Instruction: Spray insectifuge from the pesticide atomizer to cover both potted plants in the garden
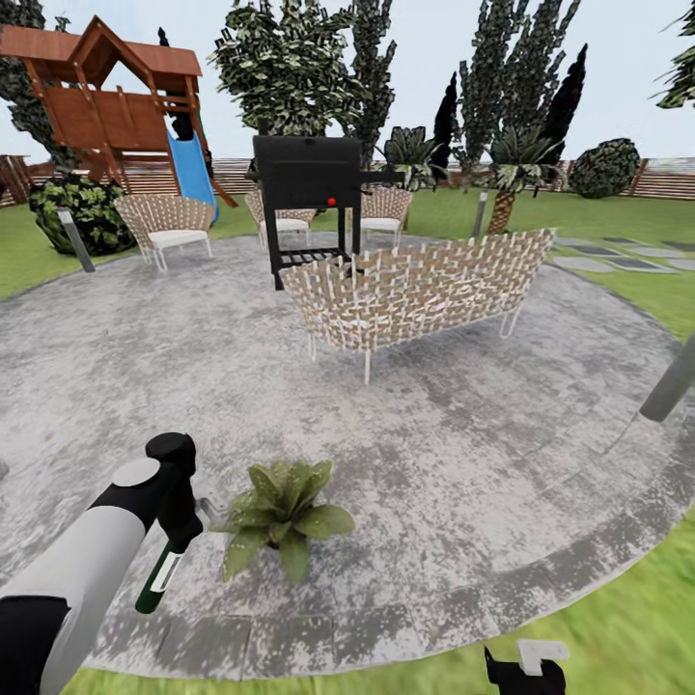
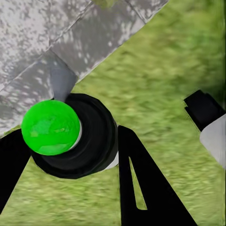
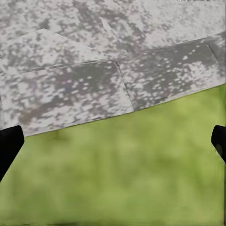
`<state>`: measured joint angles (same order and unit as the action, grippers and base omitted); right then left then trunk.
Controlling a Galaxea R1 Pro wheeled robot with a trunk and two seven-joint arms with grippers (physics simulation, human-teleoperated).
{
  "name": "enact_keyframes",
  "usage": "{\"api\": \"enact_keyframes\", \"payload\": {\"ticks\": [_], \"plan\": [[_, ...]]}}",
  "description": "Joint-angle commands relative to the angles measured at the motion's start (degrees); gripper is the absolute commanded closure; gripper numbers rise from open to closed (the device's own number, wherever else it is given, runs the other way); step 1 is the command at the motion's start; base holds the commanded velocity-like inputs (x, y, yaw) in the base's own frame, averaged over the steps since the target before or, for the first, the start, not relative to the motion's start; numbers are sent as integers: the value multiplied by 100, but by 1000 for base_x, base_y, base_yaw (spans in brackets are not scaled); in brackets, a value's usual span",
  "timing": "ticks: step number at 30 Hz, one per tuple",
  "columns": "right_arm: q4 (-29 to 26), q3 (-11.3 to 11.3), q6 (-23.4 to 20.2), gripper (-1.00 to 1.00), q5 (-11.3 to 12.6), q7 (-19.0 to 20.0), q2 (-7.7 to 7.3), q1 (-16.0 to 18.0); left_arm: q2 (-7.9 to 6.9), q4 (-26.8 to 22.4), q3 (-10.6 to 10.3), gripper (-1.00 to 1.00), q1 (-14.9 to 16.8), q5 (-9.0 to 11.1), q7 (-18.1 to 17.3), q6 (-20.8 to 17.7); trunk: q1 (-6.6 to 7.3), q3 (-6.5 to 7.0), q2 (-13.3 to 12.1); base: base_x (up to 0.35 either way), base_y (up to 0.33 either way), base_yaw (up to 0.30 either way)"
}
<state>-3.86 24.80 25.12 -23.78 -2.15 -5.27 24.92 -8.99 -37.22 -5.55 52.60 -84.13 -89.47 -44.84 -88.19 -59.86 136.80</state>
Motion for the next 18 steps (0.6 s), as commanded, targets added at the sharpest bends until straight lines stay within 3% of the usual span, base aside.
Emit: {"api": "enact_keyframes", "payload": {"ticks": [1,5,12,18], "plan": [[8,34,19,-100,-60,-22,0,0,-4,-4,-21,100,5,-34,-53,-60,3,-5,3,-145,-233,274],[8,34,19,-100,-64,-22,0,-1,5,-4,-15,100,5,-34,-53,-60,3,-5,3,56,-238,245],[8,25,19,-100,-65,-14,-2,-1,0,-6,-16,100,5,-34,-53,-66,3,-5,3,152,-246,30],[8,30,19,-100,-65,-14,0,2,-15,-7,1,100,13,-40,-53,-73,3,-5,3,-77,-265,70]]}}
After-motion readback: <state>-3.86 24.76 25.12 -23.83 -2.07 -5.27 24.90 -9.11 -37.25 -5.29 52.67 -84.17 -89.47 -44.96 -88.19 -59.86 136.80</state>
